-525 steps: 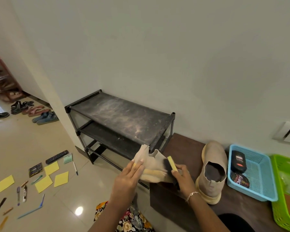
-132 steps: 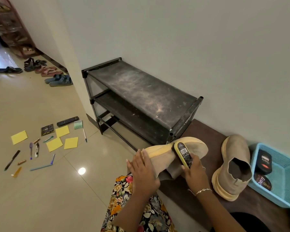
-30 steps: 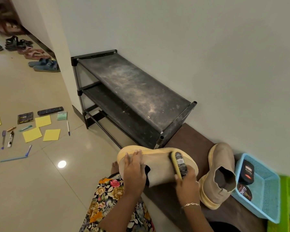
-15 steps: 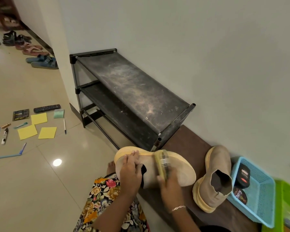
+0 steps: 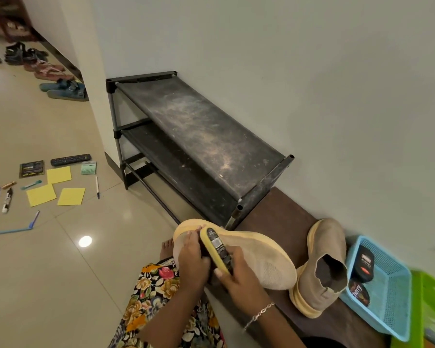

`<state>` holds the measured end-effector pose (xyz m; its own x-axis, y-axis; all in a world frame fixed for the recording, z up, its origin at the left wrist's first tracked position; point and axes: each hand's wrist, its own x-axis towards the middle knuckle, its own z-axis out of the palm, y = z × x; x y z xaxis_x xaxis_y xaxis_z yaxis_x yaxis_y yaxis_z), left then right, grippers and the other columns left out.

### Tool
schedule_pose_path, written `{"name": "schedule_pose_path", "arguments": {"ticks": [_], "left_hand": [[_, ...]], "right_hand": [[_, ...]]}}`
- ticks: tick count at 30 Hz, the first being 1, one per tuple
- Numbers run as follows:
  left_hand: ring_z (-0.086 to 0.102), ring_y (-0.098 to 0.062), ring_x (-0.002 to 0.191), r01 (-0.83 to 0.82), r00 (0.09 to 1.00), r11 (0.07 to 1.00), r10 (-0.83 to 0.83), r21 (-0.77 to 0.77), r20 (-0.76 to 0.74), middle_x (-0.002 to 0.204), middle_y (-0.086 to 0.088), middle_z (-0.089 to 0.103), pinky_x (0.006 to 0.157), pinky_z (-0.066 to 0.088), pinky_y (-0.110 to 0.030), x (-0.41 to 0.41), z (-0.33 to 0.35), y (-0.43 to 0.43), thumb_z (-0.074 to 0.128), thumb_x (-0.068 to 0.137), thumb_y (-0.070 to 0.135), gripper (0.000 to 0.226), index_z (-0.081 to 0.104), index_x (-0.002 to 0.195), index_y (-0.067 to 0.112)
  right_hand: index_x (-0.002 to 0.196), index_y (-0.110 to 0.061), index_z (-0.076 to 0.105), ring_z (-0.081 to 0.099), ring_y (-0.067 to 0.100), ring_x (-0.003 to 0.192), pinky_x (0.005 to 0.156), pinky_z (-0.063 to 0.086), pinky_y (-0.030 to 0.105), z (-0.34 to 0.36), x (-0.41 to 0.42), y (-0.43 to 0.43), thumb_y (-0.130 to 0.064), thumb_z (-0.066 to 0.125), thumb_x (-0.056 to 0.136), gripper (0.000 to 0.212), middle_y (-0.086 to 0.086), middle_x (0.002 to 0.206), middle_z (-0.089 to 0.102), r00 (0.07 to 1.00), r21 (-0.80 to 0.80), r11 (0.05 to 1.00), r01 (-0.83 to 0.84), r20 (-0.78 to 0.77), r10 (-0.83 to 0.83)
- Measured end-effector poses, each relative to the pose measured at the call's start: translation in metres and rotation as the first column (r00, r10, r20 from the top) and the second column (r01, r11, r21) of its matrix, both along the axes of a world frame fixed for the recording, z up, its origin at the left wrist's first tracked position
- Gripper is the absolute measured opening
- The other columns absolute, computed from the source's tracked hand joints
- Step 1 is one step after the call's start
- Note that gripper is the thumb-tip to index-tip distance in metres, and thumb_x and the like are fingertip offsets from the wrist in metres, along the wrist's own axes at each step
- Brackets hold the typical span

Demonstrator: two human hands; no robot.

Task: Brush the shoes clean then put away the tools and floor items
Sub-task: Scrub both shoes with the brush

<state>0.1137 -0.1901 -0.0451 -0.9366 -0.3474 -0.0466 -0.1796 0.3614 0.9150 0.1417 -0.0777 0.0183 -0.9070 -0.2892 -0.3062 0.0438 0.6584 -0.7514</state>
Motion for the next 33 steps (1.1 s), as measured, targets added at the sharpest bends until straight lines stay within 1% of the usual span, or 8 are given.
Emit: {"name": "schedule_pose_path", "arguments": {"ticks": [5,10,12,17,22,25,30,33], "left_hand": [[0.050,-0.023,0.123,0.008,1.000,1.000,-0.008,-0.006,-0.016,0.125,-0.011,0.060,0.107,0.035,-0.036,0.002,-0.001,-0.001,0.059,0.084,-0.002,0.023,0.056,0.104,-0.013],[0.062,-0.027,0.095,-0.028,0.999,1.000,0.027,0.015,0.017,0.109,-0.014,0.066,0.079,0.045,-0.023,0.000,-0.001,0.002,0.059,0.083,-0.003,0.020,0.060,0.103,-0.002],[0.060,-0.023,0.103,-0.044,0.999,0.998,0.043,0.038,0.017,0.114,-0.012,0.065,0.080,0.036,-0.010,0.000,0.000,0.002,0.058,0.084,-0.004,0.014,0.061,0.098,-0.003],[0.052,-0.023,0.120,-0.029,0.998,1.000,0.029,-0.003,0.047,0.128,-0.011,0.057,0.100,0.030,-0.015,-0.001,-0.006,0.001,0.057,0.087,0.001,0.023,0.059,0.108,-0.009],[0.060,-0.029,0.107,-0.039,0.999,0.999,0.040,-0.028,0.030,0.111,-0.015,0.065,0.094,0.044,-0.032,-0.002,-0.006,0.004,0.056,0.086,-0.001,0.017,0.062,0.102,-0.004],[0.061,-0.025,0.103,-0.129,0.992,0.990,0.128,0.053,0.021,0.107,-0.014,0.067,0.085,0.044,-0.024,-0.003,0.003,-0.002,0.056,0.086,-0.003,0.007,0.062,0.089,-0.001],[0.057,-0.023,0.113,-0.148,0.988,0.986,0.144,0.078,0.055,0.120,-0.010,0.063,0.085,0.031,-0.010,-0.006,-0.001,-0.003,0.058,0.085,-0.002,0.007,0.058,0.079,-0.002],[0.055,-0.022,0.118,-0.134,0.991,0.989,0.133,0.065,0.030,0.119,-0.011,0.063,0.091,0.036,-0.019,-0.006,0.000,-0.001,0.059,0.084,-0.003,0.008,0.058,0.078,0.001]], "right_hand": [[0.114,-0.009,0.040,0.057,0.031,0.101,0.084,0.045,0.034,-0.009,-0.032,0.050,-0.022,0.054,0.090,0.031,0.011,0.114,0.057,0.847,0.366,0.768,0.526,-0.138,-0.514],[0.123,-0.021,0.035,0.051,0.010,0.096,0.081,0.040,0.016,-0.002,0.011,-0.018,-0.016,0.049,0.093,0.034,-0.004,0.112,0.050,0.992,0.022,0.991,0.129,-0.010,-0.129],[0.128,-0.019,0.035,0.051,0.017,0.105,0.087,0.039,0.023,-0.013,0.006,0.000,-0.018,0.052,0.091,0.040,-0.001,0.118,0.050,0.976,0.108,0.972,0.210,-0.077,-0.203],[0.113,-0.001,0.042,0.056,0.039,0.098,0.084,0.045,0.039,-0.027,-0.006,0.054,-0.013,0.057,0.088,0.031,0.023,0.110,0.058,0.638,0.228,0.610,0.759,-0.077,-0.766],[0.114,-0.025,0.033,0.054,0.013,0.093,0.079,0.043,0.020,-0.013,0.010,-0.027,-0.013,0.050,0.092,0.030,0.000,0.108,0.053,0.951,-0.028,0.951,0.307,-0.013,-0.308],[0.124,-0.021,0.033,0.050,0.017,0.108,0.092,0.039,0.026,-0.017,0.007,-0.016,-0.016,0.052,0.091,0.039,-0.002,0.118,0.048,0.969,0.043,0.969,0.243,-0.065,-0.240],[0.126,-0.006,0.037,0.050,0.027,0.103,0.093,0.040,0.034,-0.017,-0.001,0.032,-0.011,0.056,0.089,0.042,0.014,0.121,0.051,0.755,0.172,0.745,0.645,0.009,-0.656],[0.113,-0.019,0.036,0.051,0.017,0.090,0.084,0.045,0.031,-0.006,-0.001,-0.006,-0.009,0.050,0.091,0.027,0.008,0.112,0.054,0.883,-0.001,0.889,0.459,0.113,-0.456]]}}
